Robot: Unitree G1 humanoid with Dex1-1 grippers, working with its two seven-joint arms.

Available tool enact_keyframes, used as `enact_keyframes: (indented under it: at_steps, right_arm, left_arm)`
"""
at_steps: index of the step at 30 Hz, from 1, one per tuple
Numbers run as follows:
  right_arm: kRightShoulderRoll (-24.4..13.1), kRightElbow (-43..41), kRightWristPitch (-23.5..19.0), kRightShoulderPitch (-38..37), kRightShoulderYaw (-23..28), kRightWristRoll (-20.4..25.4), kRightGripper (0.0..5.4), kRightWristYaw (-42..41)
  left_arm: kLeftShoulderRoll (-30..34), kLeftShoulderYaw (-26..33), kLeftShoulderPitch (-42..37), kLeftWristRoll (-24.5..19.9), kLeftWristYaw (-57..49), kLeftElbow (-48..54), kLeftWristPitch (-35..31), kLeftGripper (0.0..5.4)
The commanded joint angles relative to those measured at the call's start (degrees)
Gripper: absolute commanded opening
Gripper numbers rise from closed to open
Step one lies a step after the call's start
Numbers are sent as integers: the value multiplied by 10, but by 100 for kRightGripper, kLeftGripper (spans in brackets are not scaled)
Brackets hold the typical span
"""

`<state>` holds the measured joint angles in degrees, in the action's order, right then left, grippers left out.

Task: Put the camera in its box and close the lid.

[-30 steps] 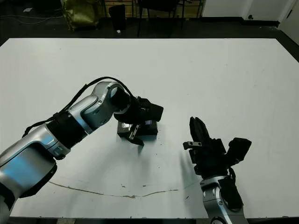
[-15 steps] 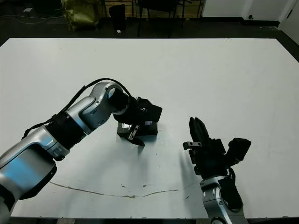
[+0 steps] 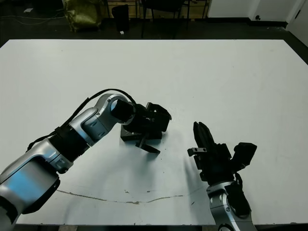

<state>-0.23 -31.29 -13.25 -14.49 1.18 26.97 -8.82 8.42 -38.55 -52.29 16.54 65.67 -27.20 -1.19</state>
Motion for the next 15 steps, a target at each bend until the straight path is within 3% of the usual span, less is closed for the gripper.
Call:
enact_keyframes:
  at_steps: [1,3,9,11,15]
  right_arm:
    - [-7,5,-7,-6,1,3,0,-3]
    - [-6,1,-17,-7,2,8,0,4]
    - [-9,-8,-14,-8,13,25,0,-2]
    - [-10,-41,-40,-13,24,38,0,25]
    - [-10,-57,7,-13,54,63,0,-1]
  left_arm:
    - [-12,-5,10,-12,10,-44,69,539]
    - [-21,4,12,-30,17,-69,97,539]
    - [-33,29,16,-63,43,-95,87,539]
    - [-27,35,22,-64,41,-77,76,539]
    - [-21,66,48,-94,41,-22,18,539]
